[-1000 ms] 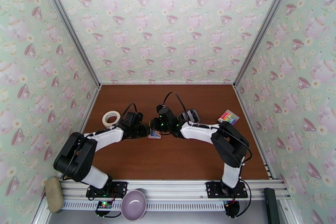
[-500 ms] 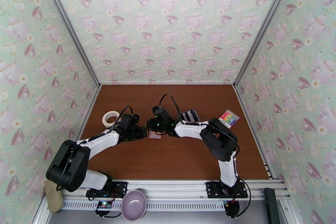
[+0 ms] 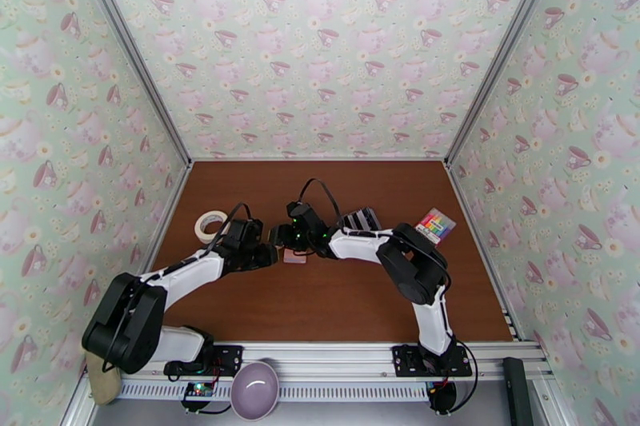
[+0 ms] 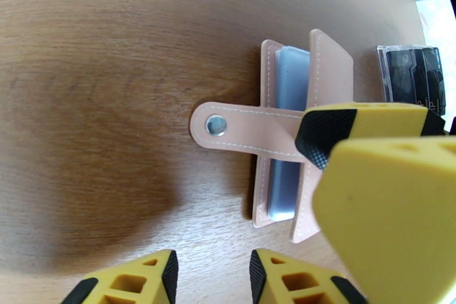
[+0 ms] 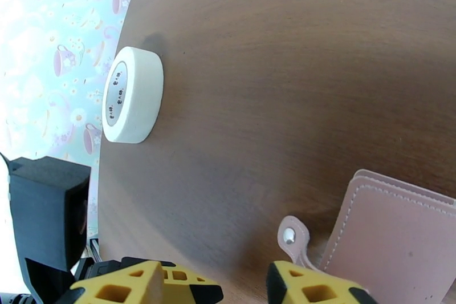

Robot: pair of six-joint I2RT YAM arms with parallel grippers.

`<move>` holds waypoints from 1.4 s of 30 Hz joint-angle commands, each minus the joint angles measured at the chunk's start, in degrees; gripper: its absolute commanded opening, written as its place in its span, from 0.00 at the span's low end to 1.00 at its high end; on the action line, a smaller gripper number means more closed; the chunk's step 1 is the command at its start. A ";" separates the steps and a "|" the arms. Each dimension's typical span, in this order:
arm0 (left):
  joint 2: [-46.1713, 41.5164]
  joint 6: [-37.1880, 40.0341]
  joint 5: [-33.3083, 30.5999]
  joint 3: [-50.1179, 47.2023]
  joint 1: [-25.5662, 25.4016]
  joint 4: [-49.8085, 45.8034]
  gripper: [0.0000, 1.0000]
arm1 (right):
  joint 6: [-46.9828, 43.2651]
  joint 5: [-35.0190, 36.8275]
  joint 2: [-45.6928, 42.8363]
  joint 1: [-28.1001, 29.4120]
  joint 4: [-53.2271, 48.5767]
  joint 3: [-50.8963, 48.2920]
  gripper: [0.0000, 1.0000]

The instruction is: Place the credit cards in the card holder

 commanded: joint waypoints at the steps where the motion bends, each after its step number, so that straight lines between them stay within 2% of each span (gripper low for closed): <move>1: -0.90 0.59 -0.81 -0.17 0.47 -0.63 0.40 | -1.27 0.33 -3.61 0.39 -1.04 -0.81 0.55; 5: -0.51 0.89 -0.83 0.79 0.50 -0.92 0.40 | -1.74 1.11 -5.13 -0.19 -1.24 -2.94 0.55; 12: 1.96 1.03 -0.43 2.73 0.51 -0.02 0.40 | -0.05 -1.36 -1.75 -0.71 1.46 -3.53 0.55; 21: 7.11 -0.16 3.06 3.32 0.47 6.02 0.41 | 2.63 -3.07 2.52 -1.36 5.10 -4.29 0.55; 26: 9.44 -1.08 4.13 2.93 0.29 9.38 0.45 | 3.47 -3.49 3.18 -1.75 5.91 -5.17 0.55; 32: 12.58 -1.91 5.17 3.54 -1.26 12.70 0.46 | 4.08 -4.33 2.74 -1.87 6.66 -5.95 0.56; 42: 16.64 -2.26 3.16 5.65 -4.83 13.52 0.46 | 4.44 -5.39 0.46 -1.94 7.41 -6.75 0.57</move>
